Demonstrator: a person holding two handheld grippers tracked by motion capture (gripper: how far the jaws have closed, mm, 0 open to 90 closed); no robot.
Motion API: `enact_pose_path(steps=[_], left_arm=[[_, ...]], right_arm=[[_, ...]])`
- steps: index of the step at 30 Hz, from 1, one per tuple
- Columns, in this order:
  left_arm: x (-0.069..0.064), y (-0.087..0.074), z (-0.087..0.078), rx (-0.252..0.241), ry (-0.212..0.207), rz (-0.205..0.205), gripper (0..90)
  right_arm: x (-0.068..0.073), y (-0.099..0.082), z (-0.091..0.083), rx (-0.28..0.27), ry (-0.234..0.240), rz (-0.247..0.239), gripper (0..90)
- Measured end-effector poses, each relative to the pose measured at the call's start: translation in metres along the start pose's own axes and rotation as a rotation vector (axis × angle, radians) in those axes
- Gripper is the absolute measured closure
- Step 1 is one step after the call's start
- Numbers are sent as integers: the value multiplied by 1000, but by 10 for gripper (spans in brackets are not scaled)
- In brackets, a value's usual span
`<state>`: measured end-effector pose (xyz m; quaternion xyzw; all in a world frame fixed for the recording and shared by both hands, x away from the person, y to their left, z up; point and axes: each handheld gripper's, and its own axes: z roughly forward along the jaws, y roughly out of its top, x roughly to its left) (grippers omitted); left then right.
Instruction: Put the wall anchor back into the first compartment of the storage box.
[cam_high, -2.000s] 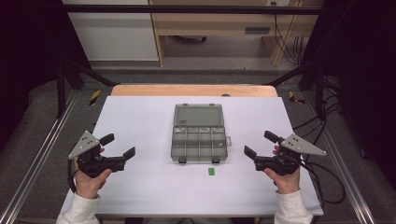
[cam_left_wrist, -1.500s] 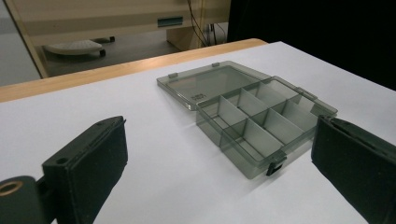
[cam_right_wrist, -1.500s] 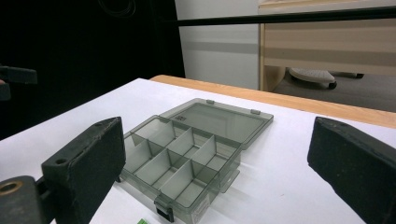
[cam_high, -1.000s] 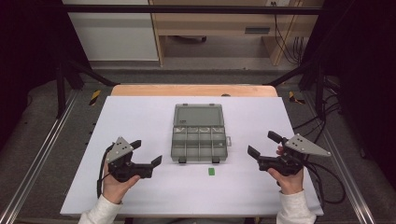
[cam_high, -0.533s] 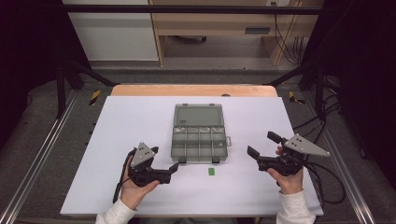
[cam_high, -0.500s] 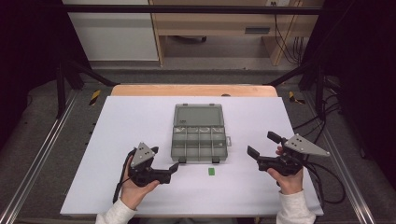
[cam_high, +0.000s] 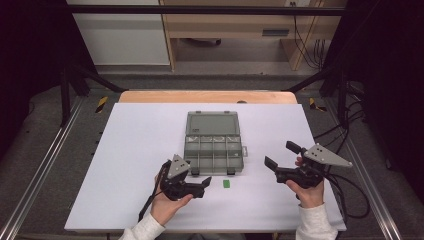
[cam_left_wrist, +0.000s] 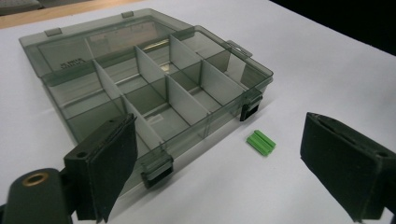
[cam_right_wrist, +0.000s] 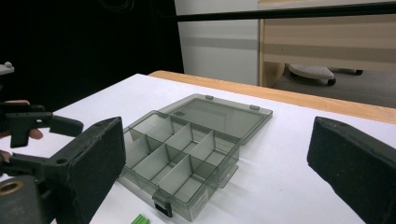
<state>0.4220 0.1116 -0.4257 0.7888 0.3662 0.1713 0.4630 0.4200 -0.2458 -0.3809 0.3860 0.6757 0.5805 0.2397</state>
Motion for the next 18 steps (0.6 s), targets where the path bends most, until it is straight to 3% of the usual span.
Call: enact_pose_path(steps=[8, 13, 18], left_arm=[[-15, -1, 18, 18, 2, 3, 147], [-23, -3, 30, 27, -15, -23, 171], [-29, -7, 45, 63, 2, -28, 189]], right_arm=[[0, 0, -1, -3, 3, 6, 47], [0, -1, 0, 0, -2, 6, 47], [-1, -1, 1, 1, -1, 12, 47]])
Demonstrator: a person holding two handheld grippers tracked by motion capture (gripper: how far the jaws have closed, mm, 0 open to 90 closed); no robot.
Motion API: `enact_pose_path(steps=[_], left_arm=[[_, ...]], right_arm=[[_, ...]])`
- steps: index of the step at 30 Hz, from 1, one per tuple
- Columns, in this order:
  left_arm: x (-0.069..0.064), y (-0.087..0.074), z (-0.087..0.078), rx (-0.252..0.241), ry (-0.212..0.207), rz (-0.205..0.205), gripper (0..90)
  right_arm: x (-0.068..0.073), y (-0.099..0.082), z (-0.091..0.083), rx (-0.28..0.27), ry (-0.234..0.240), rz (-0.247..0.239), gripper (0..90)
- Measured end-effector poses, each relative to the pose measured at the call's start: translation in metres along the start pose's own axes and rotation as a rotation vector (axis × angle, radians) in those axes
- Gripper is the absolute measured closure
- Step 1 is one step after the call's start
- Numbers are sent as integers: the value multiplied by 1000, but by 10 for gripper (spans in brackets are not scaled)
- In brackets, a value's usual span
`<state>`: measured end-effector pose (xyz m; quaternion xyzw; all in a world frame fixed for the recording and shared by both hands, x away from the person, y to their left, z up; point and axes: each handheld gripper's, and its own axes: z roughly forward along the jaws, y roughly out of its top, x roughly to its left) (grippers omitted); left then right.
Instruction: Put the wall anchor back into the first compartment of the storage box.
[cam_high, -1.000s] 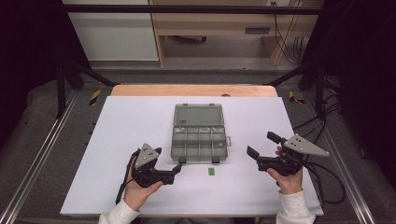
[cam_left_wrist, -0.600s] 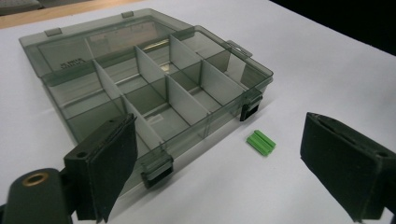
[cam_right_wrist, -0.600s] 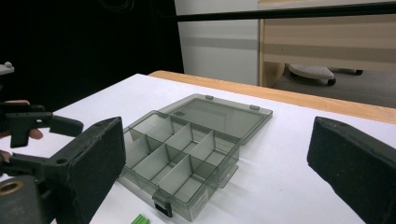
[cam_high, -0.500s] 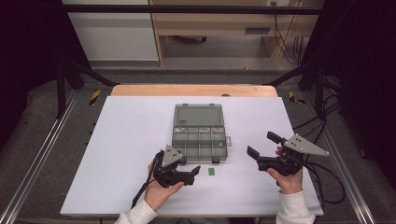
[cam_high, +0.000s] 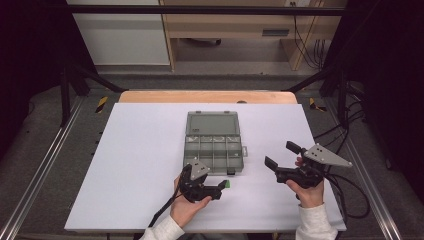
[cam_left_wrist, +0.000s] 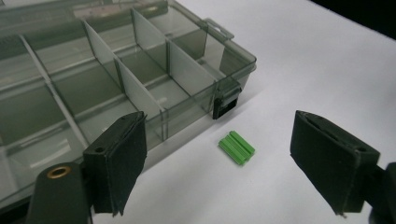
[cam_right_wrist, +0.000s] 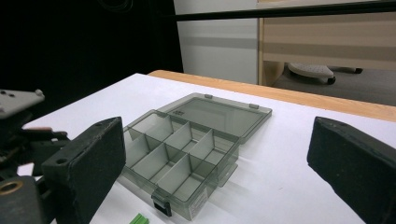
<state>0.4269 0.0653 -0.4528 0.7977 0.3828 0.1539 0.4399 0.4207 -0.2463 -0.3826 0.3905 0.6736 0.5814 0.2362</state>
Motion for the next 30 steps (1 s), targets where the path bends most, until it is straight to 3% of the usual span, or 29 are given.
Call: enact_pose_path(steps=[6, 11, 20, 27, 30], left_arm=[[-1, -2, 12, 27, 40, -38, 253], [-4, -5, 23, 62, 63, -45, 320], [-11, -9, 34, 91, 78, -24, 444], [-13, -10, 39, 93, 79, -63, 565], [-14, -10, 39, 101, 79, -61, 584]], right_arm=[[0, 0, -1, -3, 1, 0, 47], [-1, 0, -1, 1, 2, -4, 47], [-1, 0, -1, 1, 2, -4, 47], [0, 0, 0, 0, 4, -4, 47], [0, 0, -1, 3, 4, -2, 48]])
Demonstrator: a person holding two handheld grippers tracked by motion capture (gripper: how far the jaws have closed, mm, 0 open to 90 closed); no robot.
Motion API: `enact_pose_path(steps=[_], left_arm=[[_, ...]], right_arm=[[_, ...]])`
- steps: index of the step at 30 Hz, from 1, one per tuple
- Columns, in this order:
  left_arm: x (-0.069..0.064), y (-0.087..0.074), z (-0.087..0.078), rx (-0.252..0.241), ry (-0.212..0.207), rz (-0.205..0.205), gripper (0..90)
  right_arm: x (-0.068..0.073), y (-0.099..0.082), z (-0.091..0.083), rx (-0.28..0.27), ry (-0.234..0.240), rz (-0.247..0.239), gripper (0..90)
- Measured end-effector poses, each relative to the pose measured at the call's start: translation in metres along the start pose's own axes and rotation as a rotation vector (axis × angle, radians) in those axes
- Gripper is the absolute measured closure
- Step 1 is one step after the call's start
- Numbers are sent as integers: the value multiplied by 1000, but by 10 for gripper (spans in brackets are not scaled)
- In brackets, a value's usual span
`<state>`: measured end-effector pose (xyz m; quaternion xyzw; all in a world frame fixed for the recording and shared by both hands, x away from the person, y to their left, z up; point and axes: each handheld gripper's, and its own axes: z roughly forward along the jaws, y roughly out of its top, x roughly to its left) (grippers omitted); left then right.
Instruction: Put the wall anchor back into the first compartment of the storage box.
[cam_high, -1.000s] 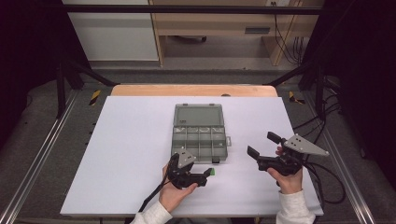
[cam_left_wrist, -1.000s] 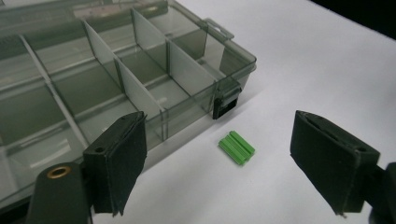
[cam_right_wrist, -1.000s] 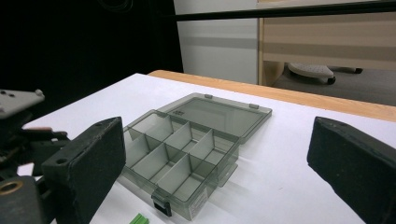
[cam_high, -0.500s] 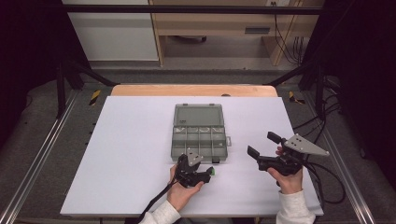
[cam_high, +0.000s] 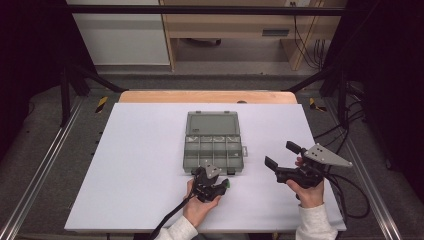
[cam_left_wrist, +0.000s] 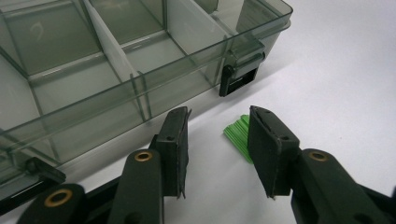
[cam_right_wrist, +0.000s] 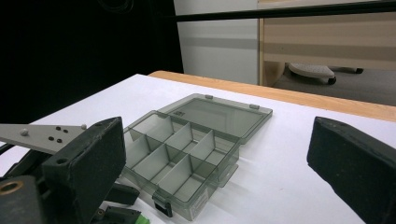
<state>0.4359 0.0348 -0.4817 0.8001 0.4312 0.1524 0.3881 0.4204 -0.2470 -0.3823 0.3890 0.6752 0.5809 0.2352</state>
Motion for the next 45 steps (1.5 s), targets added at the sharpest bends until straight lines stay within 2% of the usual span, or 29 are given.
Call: enact_pose_path(steps=[5, 10, 13, 17, 23, 27, 31, 35, 45], left_arm=[[-3, 0, 0, 12, 2, 2, 598], [-6, 0, -1, 20, -14, -12, 655], [-8, 0, -2, 27, -6, 2, 681], [-8, 0, -3, 29, -12, -2, 696], [-7, 1, -3, 32, -28, -9, 775], [-7, 1, -2, 43, -30, -20, 761], [-9, 1, -1, 49, -9, -1, 756], [-10, 1, -2, 56, 16, 18, 818], [-8, 2, -3, 67, -2, 38, 843]], right_arm=[[0, 0, 0, -6, -1, 2, 48], [0, 0, 1, -7, 0, 3, 49], [0, 0, 1, -6, 0, 4, 49], [1, 0, 1, -5, 2, 4, 50], [0, 1, -1, -6, 6, 7, 51], [0, 1, -1, -8, 7, 3, 52], [0, 1, 0, -12, 7, 5, 52], [0, 1, -1, -10, 5, 5, 53], [0, 1, -1, -13, 4, 1, 53]])
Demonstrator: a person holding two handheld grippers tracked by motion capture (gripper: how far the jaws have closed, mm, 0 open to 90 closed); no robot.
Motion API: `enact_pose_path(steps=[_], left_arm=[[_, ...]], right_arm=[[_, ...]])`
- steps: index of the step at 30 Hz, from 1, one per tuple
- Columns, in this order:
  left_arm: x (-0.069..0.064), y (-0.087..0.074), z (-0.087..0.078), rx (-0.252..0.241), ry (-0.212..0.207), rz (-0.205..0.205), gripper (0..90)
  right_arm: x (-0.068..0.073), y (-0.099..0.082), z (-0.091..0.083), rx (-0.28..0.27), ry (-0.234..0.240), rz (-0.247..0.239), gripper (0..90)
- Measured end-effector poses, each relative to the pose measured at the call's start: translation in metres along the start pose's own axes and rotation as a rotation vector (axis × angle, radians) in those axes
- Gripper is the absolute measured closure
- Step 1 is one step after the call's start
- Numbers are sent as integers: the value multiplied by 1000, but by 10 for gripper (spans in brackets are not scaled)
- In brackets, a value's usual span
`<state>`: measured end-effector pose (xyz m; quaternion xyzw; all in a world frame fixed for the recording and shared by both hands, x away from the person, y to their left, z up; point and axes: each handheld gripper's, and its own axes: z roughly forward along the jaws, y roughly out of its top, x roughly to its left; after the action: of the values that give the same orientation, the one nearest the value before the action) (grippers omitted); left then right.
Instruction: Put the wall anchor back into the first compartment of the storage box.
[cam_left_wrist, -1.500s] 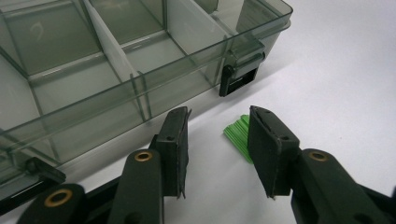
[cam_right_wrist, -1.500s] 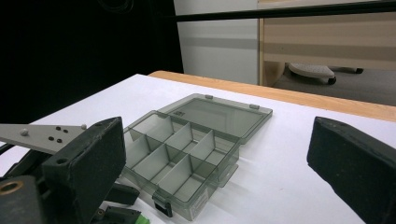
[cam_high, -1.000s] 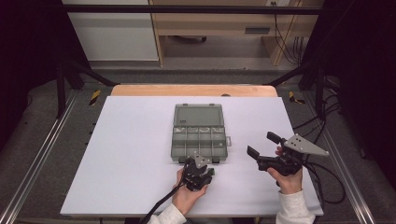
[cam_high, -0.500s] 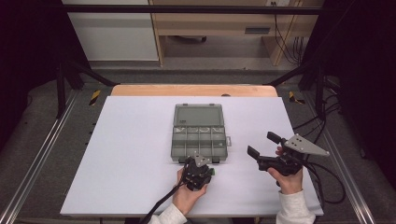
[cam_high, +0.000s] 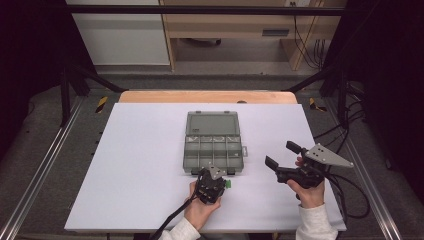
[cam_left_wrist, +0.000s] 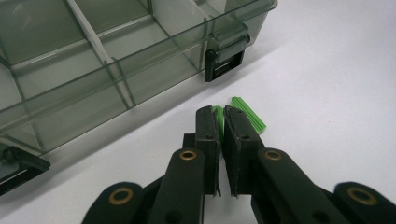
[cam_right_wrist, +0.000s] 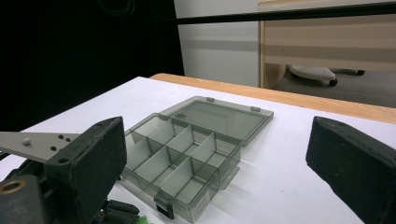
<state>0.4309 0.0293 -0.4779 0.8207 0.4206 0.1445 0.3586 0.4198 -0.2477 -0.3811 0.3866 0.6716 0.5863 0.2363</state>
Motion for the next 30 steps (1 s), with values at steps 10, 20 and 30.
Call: enact_pose_path(steps=[10, 20, 30], left_arm=[[1, 0, -19, -33, -25, 46, 844], [15, 20, -59, -102, -54, 81, 844], [47, 47, -86, -157, -28, 81, 845]], right_arm=[[1, 0, 0, 6, 3, 8, 53], [1, -1, 2, 8, -3, 0, 52], [1, -1, 2, 1, -2, 1, 53]])
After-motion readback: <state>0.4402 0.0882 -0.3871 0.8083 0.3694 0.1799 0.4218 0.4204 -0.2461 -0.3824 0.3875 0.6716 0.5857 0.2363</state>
